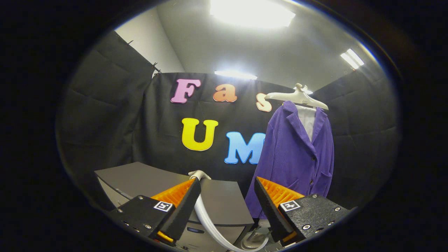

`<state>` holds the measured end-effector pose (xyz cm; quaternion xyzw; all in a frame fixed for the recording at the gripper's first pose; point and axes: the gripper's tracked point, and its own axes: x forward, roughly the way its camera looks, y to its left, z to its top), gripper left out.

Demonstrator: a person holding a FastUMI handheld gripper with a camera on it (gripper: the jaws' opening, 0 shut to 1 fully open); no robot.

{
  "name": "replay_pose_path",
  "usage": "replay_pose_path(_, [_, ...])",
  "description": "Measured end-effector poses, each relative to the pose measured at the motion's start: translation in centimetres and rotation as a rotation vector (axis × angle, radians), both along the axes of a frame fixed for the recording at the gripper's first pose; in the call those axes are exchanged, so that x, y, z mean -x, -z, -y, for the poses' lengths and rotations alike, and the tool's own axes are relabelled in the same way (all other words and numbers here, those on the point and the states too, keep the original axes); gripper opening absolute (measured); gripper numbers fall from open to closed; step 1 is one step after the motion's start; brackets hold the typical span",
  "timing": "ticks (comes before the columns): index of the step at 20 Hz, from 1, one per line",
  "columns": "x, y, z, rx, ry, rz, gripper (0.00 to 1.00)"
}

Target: Iron the clothes twice with a garment steamer, once on the left side and once on the right side.

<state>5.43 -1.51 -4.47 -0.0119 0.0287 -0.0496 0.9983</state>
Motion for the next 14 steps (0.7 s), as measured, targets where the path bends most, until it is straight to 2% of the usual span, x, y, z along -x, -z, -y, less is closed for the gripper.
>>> replay_pose_path(2, [-0.4,0.4,0.2,-0.003,0.002,-0.016,0.95])
replay_pose_path(6, [-0.3,1.1,-0.1,0.016,-0.054,-0.045,0.95])
replay_pose_path(10, [-0.1,-0.2,-0.5,0.067,-0.137,-0.057,0.95])
replay_pose_path(14, [0.6,-3.1,-2.5,0.050,-0.227,-0.027,0.95])
